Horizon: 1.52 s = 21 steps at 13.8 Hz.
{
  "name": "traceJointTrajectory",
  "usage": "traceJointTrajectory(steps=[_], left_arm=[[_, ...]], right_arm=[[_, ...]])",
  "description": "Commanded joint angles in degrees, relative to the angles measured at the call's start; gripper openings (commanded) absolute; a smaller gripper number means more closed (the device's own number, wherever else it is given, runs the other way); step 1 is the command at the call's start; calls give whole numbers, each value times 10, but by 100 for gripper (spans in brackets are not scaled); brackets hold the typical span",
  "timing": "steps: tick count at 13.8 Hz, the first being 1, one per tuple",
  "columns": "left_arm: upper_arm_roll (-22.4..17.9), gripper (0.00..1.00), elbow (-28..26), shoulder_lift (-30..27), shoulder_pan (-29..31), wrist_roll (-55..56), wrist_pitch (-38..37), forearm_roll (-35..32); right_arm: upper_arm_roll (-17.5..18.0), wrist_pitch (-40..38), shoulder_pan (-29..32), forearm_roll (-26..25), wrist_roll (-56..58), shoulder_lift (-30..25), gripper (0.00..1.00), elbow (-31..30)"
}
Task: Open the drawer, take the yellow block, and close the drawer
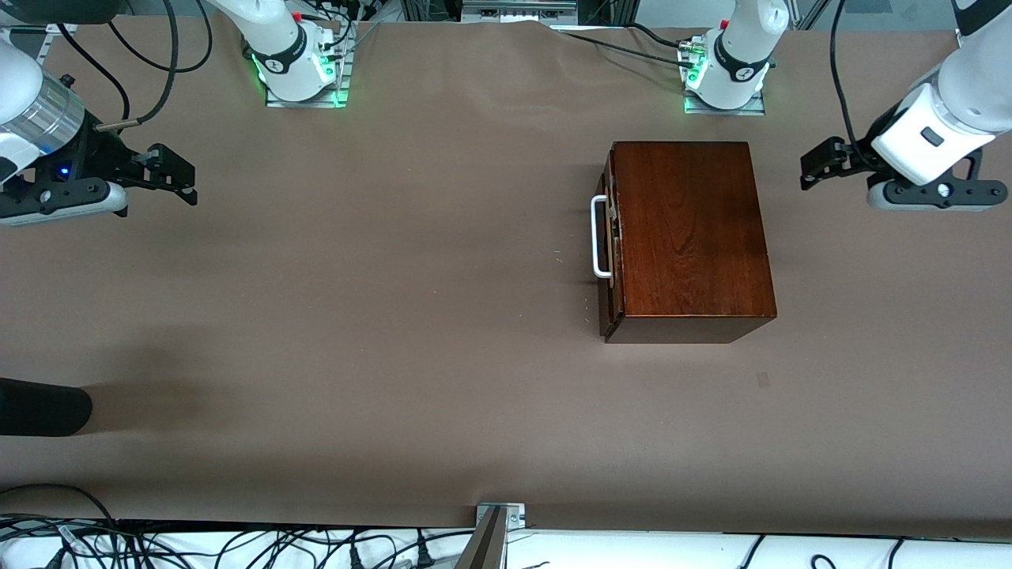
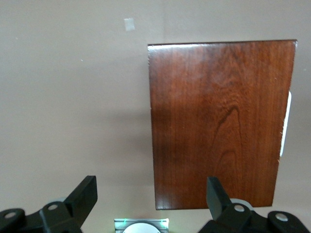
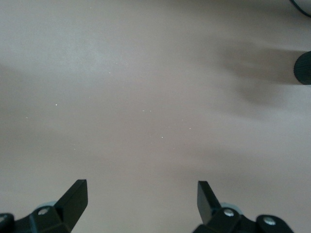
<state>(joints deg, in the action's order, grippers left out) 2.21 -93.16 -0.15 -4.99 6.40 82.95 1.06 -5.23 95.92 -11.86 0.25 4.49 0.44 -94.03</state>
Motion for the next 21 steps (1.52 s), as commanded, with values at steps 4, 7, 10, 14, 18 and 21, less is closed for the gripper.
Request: traceJointTrajectory(steps=[4,7,10,14,18,21], left_arm=[[2,100,36,40,-34,-1,-26,39],[2,100,58,80,-111,55,15,47],[2,100,117,145,-196,166,31,38],[2,100,120,208,-291,301,88,-2],[2,100,42,220,-352,319,116,-73],[2,100,-10,218,-352,331,160,-82]], right_arm=[[0,-5,-2,-4,-9,4,100,11],[0,-5,-2,-4,-9,4,100,11],[0,-5,-2,-4,-9,4,100,11],[0,-5,-2,-4,-9,4,100,11],[0,-5,-2,-4,-9,4,100,11],[0,-5,-2,-4,-9,4,100,11]])
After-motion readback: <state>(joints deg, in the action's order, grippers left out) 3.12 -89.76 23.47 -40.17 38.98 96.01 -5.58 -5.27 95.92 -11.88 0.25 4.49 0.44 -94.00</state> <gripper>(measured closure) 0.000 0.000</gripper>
